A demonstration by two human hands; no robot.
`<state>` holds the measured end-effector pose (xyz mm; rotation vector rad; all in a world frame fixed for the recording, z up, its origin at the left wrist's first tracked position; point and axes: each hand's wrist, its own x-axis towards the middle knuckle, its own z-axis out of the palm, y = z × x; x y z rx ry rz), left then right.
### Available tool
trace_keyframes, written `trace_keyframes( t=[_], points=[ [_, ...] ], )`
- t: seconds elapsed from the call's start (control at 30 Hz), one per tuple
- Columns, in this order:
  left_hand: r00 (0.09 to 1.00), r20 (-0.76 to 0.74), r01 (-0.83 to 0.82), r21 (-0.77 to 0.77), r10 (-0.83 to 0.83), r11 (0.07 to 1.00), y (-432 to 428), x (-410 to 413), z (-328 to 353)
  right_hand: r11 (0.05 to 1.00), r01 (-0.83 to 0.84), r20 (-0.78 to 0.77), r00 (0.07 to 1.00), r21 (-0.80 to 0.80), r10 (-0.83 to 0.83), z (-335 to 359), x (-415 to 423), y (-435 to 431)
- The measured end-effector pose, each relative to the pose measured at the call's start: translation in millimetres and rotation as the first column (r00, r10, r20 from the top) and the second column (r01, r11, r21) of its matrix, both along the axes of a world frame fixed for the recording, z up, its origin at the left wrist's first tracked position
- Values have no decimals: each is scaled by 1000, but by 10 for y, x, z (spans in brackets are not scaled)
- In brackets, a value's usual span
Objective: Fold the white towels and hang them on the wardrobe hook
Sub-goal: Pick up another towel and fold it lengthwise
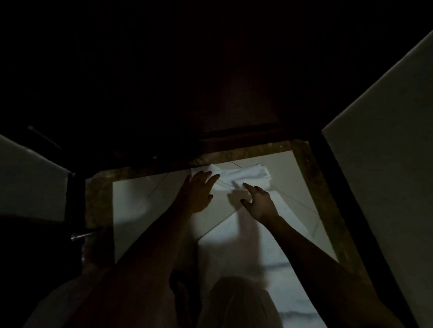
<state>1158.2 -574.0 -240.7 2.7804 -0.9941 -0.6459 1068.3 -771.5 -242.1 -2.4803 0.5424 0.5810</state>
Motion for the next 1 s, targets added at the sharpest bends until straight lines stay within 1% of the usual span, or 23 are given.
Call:
trace_keyframes(
  t=[0.1, 0.17, 0.27, 0.33, 0.37, 0.43, 0.47, 0.53, 0.57, 0.6, 0.67, 0.7, 0.77, 0.83, 0.9, 0.97, 1.0],
  points=[
    [999, 35, -13, -14, 13, 1000, -31, 101, -722, 998, -7, 64, 998, -62, 11, -627, 170, 43],
    [996, 86, -9, -31, 12, 999, -37, 146, -1054, 993, -25, 115, 993, -118, 39, -951, 254, 84],
    [985, 168, -13, -97, 29, 995, -65, 245, -1460, 971, -55, 171, 981, -234, 97, -1346, 336, 89],
    [991, 112, -63, -108, 75, 992, -92, 250, -1579, 959, -13, 202, 977, -284, 73, -1503, 359, 36],
    [994, 68, -76, -50, 79, 996, -102, 217, -1602, 960, 14, 223, 973, -278, 51, -1526, 352, 9],
    [993, 108, -46, 60, 39, 997, -95, 154, -1568, 980, 55, 299, 954, -191, 5, -1493, 330, -42],
    [992, 122, -25, 83, 15, 996, -85, 133, -1509, 988, 56, 344, 939, -141, -4, -1438, 325, -47],
    [993, 120, -14, 99, 2, 995, -66, 94, -1340, 998, 21, 396, 918, -58, 4, -1274, 299, -38],
    [992, 124, -26, 78, 16, 997, -55, 79, -1232, 1000, 10, 419, 908, -23, 1, -1165, 286, -29],
    [991, 122, -50, 28, 46, 998, -38, 67, -1109, 1000, 10, 444, 896, 13, -15, -1019, 271, -24],
    [988, 62, -131, -140, 141, 981, -15, 34, -761, 996, 35, 490, 869, 84, -72, -647, 256, -46],
    [981, 6, -188, -230, 195, 955, -3, 9, -542, 994, 48, 503, 859, 103, -94, -428, 252, -61],
    [934, -171, -356, -365, 313, 861, 6, -35, -37, 989, 79, 504, 853, 126, -132, 68, 240, -72],
    [851, -356, -516, -422, 387, 745, -33, -67, 545, 988, 95, 506, 851, 120, -143, 591, 204, -75],
    [779, -492, -608, -440, 389, 661, -101, -85, 1131, 992, 85, 480, 869, 90, -118, 1139, 162, -52],
    [731, -581, -653, -446, 357, 612, -167, -96, 1677, 995, 35, 426, 902, 89, -70, 1661, 115, -19],
    [710, -616, -674, -454, 342, 583, -203, -102, 1945, 993, 14, 414, 908, 115, -60, 1916, 86, 7]
  ],
)
